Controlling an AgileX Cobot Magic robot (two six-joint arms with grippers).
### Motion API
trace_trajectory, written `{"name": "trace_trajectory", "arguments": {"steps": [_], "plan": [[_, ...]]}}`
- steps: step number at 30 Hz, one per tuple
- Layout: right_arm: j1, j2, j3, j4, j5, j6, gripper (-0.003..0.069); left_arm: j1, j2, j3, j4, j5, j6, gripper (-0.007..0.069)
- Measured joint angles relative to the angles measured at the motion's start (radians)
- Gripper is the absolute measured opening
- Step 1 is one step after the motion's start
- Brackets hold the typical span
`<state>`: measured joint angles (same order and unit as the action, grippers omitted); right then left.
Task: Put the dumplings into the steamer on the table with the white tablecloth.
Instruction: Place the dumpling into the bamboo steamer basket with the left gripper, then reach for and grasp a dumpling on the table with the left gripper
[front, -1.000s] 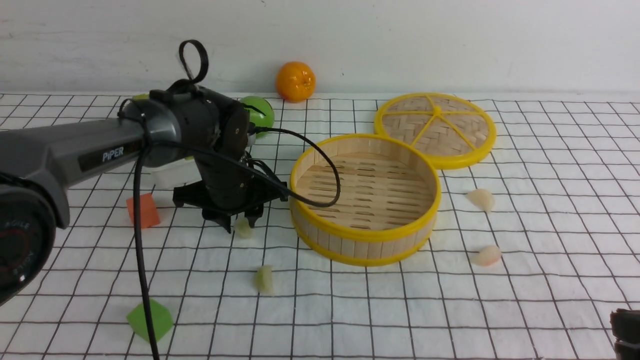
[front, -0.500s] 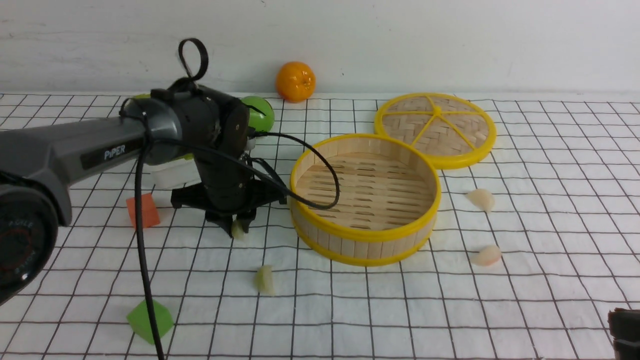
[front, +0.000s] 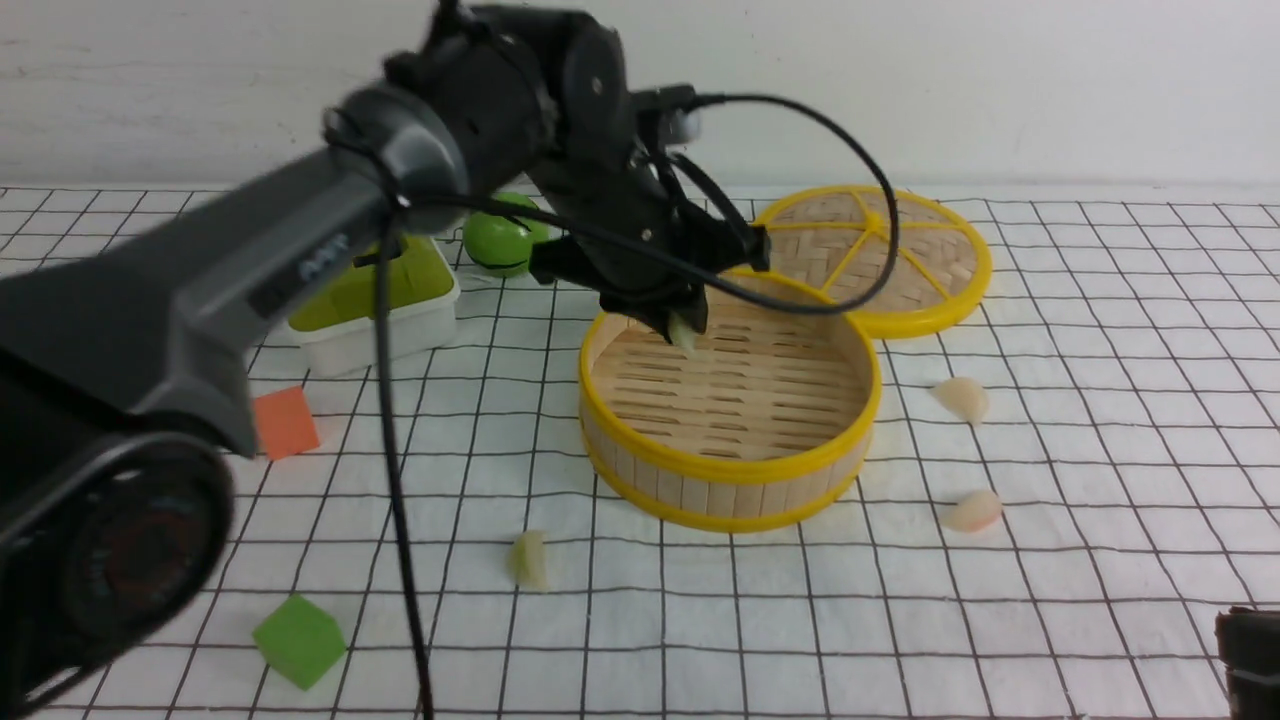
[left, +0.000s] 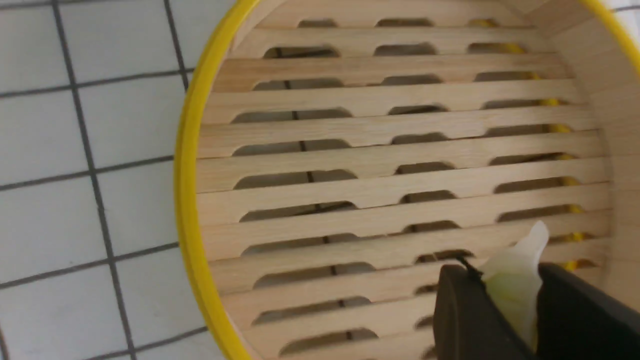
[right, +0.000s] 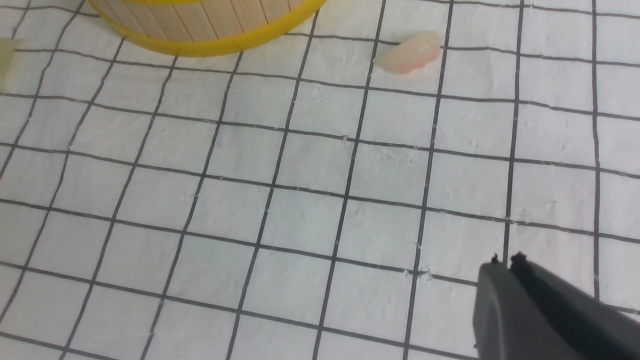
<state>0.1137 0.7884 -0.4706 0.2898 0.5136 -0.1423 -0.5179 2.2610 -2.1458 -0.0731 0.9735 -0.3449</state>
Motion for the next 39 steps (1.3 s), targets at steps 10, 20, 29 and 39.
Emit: {"name": "trace_trajectory", "arguments": {"steps": [10, 20, 29, 39], "plan": [[0.000, 0.000, 0.000, 0.048, 0.000, 0.000, 0.0020, 0.000, 0.169, -0.120, 0.145, -0.067, -0.057, 0.0151], [0.000, 0.000, 0.000, 0.048, 0.000, 0.000, 0.0024, -0.001, 0.186, -0.162, 0.142, -0.022, -0.061, 0.0354], [0.000, 0.000, 0.000, 0.048, -0.001, 0.000, 0.0030, 0.014, -0.116, -0.293, 0.187, 0.258, 0.053, 0.0381], [0.000, 0.000, 0.000, 0.048, 0.003, 0.000, 0.0031, 0.061, -0.338, 0.446, 0.116, 0.162, -0.001, 0.0330]]}}
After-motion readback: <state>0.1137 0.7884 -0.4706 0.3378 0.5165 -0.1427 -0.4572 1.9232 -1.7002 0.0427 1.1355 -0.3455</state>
